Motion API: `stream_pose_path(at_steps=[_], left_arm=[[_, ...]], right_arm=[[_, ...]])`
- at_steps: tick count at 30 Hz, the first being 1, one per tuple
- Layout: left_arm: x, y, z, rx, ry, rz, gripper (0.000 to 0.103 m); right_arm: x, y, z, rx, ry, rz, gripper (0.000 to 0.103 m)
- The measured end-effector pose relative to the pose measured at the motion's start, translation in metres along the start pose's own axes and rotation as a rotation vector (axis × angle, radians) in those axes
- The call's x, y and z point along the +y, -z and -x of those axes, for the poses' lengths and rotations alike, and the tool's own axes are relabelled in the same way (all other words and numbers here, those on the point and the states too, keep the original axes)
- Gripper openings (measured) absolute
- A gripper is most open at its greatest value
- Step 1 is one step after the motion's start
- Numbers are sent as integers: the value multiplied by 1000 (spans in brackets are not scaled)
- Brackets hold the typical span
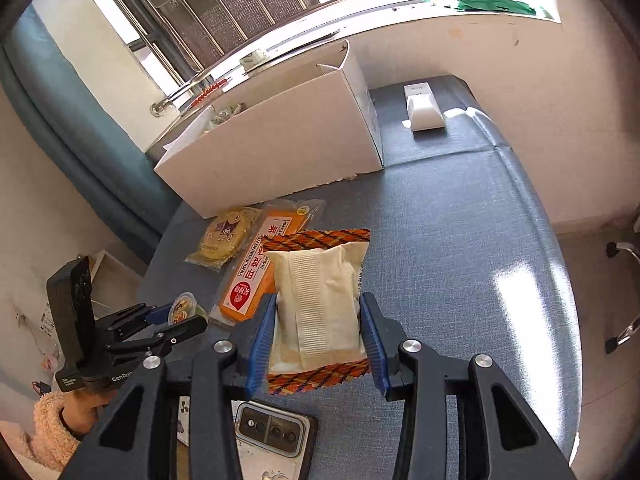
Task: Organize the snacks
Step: 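Grasp the white pastry packet with the right tool while the left tool grasps the round jelly cup, then lower the pastry packet and jelly cup into the white box and open both tools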
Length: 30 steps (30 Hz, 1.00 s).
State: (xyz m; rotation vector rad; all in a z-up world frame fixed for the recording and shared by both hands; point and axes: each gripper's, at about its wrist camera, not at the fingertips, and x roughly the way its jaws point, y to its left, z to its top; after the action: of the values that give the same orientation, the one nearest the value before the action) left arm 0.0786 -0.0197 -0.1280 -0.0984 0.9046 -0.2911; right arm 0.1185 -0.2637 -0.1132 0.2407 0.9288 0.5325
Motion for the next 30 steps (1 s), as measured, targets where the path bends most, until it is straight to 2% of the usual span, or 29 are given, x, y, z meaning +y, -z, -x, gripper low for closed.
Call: stream_pose_path(at_steps=[5,10,15,20,22,25,30], left_arm=[[1,-2,27,-63,0,-16,50],[18,-23,56,-150,1,13,50],[40,-75,85,-274,-17,16,50],[47,-139,102,-390,-28,-4,50],[51,-163,99,-410,-10,-3,50],[57,-199,81,-411,5,0,50],[66,-241,35,-355,-6,8,50]], right_arm=[[-7,-4,3,-8,-30,-35,45],[-2,-18,6,-39,-68,-32,45],[20,-59,16,-111,-106,43,45],[51,-118,17,-177,-91,146,45],[60,-143,12,-195,-98,162,45],[66,-178,-8,-177,-107,156,45],[70,-220,-46,-141,-77,137,45]])
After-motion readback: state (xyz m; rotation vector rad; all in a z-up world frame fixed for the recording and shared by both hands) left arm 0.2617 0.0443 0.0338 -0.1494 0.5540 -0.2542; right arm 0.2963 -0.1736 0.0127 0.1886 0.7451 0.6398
